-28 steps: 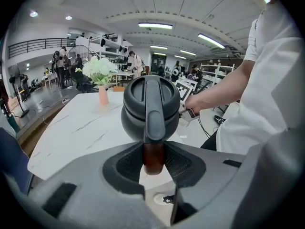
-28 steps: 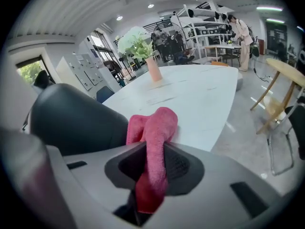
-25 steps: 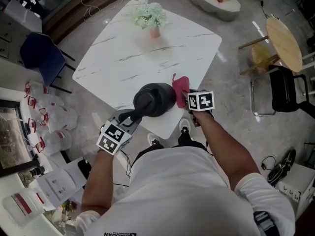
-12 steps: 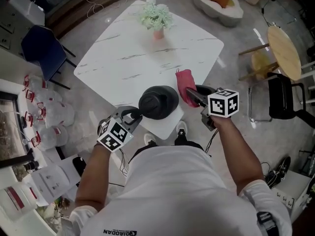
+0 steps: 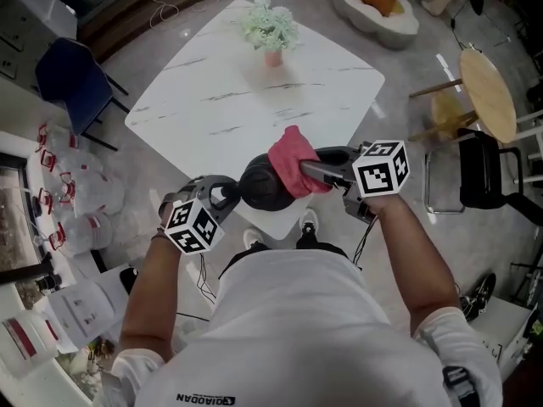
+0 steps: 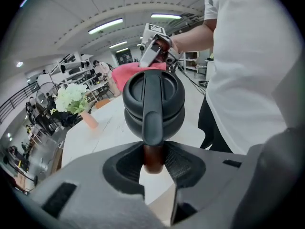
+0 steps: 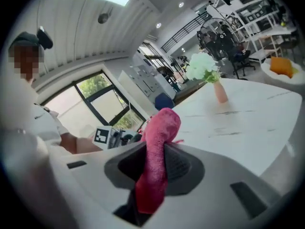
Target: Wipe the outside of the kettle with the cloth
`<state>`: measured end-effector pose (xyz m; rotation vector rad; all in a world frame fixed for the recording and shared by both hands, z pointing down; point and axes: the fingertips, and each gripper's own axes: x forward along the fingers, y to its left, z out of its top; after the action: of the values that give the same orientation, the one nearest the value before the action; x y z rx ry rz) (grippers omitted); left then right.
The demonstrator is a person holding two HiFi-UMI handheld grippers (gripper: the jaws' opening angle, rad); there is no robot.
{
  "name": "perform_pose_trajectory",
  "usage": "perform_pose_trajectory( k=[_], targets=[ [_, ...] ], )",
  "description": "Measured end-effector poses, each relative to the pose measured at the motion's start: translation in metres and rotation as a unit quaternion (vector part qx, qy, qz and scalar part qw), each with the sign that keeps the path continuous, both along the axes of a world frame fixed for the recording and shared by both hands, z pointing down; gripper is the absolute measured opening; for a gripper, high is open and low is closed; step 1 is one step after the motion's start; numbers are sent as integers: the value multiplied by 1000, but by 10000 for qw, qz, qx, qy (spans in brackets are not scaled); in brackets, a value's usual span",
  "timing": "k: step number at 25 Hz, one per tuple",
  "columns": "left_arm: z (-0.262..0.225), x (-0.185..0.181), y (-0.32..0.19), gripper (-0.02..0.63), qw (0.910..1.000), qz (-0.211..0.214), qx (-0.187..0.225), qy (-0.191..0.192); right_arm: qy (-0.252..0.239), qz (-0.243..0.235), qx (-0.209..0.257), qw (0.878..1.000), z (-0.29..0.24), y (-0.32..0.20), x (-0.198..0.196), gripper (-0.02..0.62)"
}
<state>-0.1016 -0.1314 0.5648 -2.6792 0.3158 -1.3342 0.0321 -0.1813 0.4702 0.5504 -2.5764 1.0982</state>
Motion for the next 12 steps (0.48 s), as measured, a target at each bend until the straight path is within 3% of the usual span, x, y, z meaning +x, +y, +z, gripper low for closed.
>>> perform_pose_trajectory(
  k=[5,12],
  targets=[
    [3,-1,-1,121,9987,276,294,-323,964,-177,130,9951,45,0,1,98],
    [-2,5,-4,121,9971,388,547,-356,1583,-182,169,9871,74,-9,10,98]
  ],
)
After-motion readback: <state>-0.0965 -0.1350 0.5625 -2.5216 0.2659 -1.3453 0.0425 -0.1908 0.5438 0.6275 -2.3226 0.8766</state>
